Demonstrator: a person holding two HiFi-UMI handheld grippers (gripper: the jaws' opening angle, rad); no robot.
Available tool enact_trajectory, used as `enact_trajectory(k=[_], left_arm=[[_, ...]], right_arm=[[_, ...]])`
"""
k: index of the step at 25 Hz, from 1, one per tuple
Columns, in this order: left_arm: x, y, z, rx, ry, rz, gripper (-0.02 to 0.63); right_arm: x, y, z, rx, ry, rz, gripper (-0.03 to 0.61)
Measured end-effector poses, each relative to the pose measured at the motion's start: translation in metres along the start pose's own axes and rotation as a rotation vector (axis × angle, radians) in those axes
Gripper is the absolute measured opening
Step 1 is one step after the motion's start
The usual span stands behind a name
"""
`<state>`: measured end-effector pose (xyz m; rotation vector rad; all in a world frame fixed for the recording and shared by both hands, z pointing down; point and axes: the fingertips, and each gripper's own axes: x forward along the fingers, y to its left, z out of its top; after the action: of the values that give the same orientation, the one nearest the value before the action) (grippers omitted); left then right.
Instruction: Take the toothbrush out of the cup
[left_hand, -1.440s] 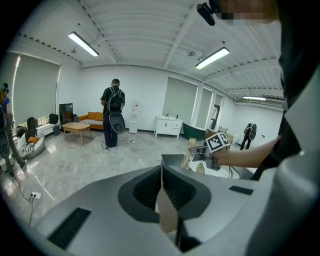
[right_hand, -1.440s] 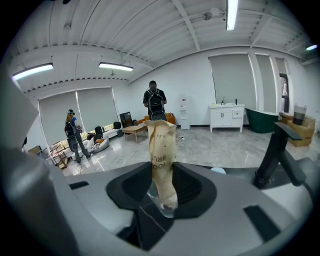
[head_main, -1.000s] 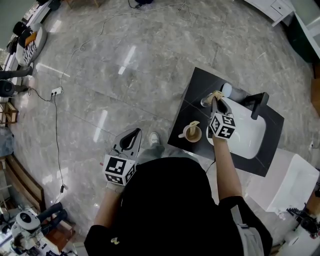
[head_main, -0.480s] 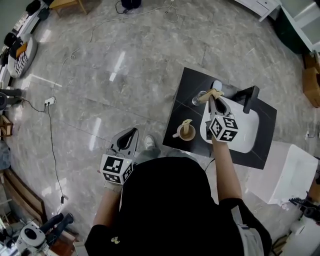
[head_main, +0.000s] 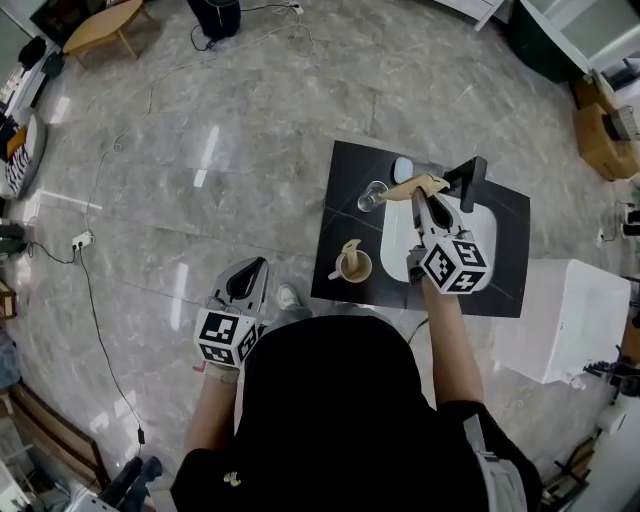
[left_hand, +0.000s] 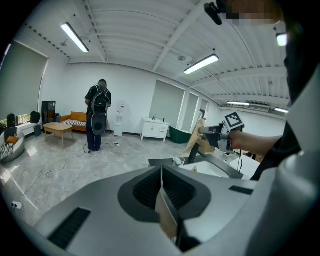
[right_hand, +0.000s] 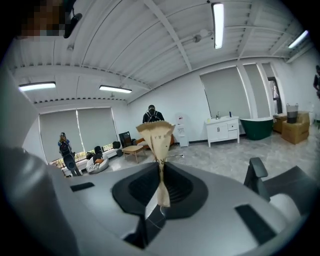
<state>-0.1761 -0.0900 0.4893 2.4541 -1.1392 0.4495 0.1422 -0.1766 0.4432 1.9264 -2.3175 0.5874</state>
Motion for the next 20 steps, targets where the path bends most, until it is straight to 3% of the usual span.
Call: enact_trajectory(k=[7, 13, 20], left_arm=[[0.016, -0.006, 0.002, 0.014, 0.006, -0.057, 0.028], [0.032, -0.012, 0.001, 0.005, 0.013, -0.099, 0.028], [0.058, -0.037, -0.019, -0.003, 0.093, -0.233, 0.032]], right_arm=[[-0.033, -0.008, 0.018, 0.028, -0.041, -0.031, 0.046], [-0.057, -0.020, 0.012, 0.047, -0.039, -0.076, 0.046], [-0.091, -0.031, -0.008, 0.077, -0.021, -0.145, 0.046]])
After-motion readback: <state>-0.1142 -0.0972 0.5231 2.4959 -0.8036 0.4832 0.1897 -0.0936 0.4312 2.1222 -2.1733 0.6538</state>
